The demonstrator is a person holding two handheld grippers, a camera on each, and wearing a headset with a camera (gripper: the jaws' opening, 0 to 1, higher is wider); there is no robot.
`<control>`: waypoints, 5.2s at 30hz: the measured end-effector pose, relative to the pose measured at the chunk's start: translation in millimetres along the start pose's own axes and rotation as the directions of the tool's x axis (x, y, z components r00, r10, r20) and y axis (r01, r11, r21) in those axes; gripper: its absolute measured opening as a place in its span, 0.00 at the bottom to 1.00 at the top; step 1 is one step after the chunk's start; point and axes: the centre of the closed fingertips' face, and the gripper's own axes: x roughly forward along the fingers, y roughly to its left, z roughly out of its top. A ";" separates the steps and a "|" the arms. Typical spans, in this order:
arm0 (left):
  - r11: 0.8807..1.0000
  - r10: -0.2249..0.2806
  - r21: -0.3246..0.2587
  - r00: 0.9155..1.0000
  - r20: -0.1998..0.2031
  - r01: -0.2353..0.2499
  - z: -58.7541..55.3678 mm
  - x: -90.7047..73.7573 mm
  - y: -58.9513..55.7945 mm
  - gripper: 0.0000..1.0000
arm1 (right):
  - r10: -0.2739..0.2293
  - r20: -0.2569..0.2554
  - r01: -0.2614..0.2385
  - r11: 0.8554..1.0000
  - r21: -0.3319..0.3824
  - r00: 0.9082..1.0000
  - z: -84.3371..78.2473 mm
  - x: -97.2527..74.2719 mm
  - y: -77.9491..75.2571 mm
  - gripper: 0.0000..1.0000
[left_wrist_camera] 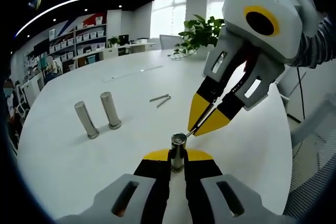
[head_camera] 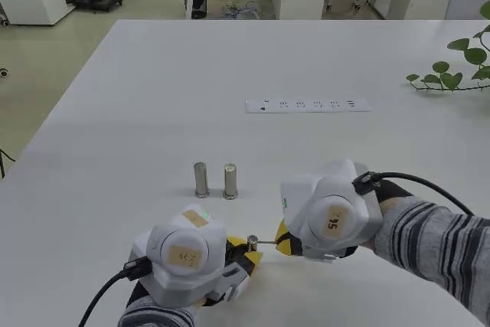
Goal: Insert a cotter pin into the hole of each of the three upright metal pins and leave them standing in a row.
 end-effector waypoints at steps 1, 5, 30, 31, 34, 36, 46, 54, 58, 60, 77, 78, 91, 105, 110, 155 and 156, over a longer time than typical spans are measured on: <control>1.000 -0.001 -0.003 1.000 0.000 0.001 0.0 0.0 0.1 0.05 | -0.001 0.000 0.001 1.000 -0.002 1.000 0.0 -0.2 -0.1 0.00; 1.000 0.003 -0.001 1.000 0.001 -0.003 0.0 0.0 0.5 0.05 | -0.002 0.003 0.002 1.000 -0.001 1.000 2.1 -3.2 -0.2 0.00; 0.999 0.038 -0.030 0.999 0.014 -0.037 -2.3 3.6 0.1 0.06 | -0.008 0.039 0.007 1.000 0.024 0.999 17.8 -7.9 1.9 0.00; 0.999 0.039 -0.034 0.999 0.014 -0.038 -2.6 3.8 0.1 0.06 | -0.006 0.042 0.004 1.000 0.029 0.999 18.6 -7.5 2.1 0.00; 0.998 0.045 -0.041 0.999 0.013 -0.045 -3.4 4.4 0.1 0.06 | -0.005 0.046 0.004 1.000 0.025 0.999 20.0 -6.2 1.8 0.00; 0.998 0.049 -0.042 0.999 0.013 -0.048 -3.7 4.7 0.0 0.06 | -0.006 0.049 0.005 1.000 0.026 0.999 21.5 -5.6 1.9 0.00; 0.997 0.066 -0.042 0.998 0.022 -0.065 -4.2 5.3 0.1 0.05 | -0.012 0.071 0.010 0.999 0.037 0.997 25.9 -2.8 0.5 0.00; 0.995 0.083 -0.056 0.996 0.026 -0.082 -4.1 5.1 0.3 0.05 | -0.028 0.094 0.020 0.996 0.088 0.995 22.9 -10.2 -1.9 0.04; 0.995 0.084 -0.058 0.996 0.025 -0.083 -4.2 5.3 0.5 0.05 | -0.035 0.097 0.026 0.996 0.090 0.995 21.4 -11.1 -2.6 0.01; 0.994 0.087 -0.062 0.996 0.026 -0.085 -4.2 5.3 0.6 0.05 | -0.032 0.104 0.022 0.995 0.095 0.994 22.5 -11.1 -1.8 0.00; 0.994 0.091 -0.061 0.995 0.027 -0.089 -4.0 5.2 1.2 0.05 | -0.028 0.125 0.017 0.996 0.089 0.992 28.7 -9.3 -0.8 0.00; 0.994 0.091 -0.062 0.995 0.028 -0.090 -3.9 5.3 1.2 0.05 | -0.033 0.126 0.019 0.994 0.105 0.992 28.4 -9.2 -1.2 0.00; 0.993 0.099 -0.068 0.995 0.030 -0.097 -3.4 4.7 2.4 0.05 | -0.085 0.130 0.045 0.959 0.279 0.988 14.6 -12.4 -4.2 0.11; 0.990 0.130 -0.058 0.991 0.028 -0.129 0.0 -11.2 40.0 0.05 | -0.244 0.244 0.060 0.812 0.580 0.939 6.6 -27.9 -17.2 0.38; 0.988 0.146 -0.050 0.989 0.020 -0.145 -1.7 -17.8 58.6 0.05 | -0.263 0.280 0.027 0.771 0.636 0.924 6.4 -30.9 -17.1 0.40; 0.987 0.148 -0.067 0.989 -0.022 -0.149 -14.1 -17.0 101.7 0.10 | -0.277 0.275 0.001 0.707 0.708 0.921 0.6 -20.8 -15.2 0.42; 0.986 0.152 -0.070 0.988 -0.022 -0.153 -14.2 -17.7 102.0 0.14 | -0.278 0.274 0.001 0.705 0.710 0.921 0.2 -21.1 -15.3 0.42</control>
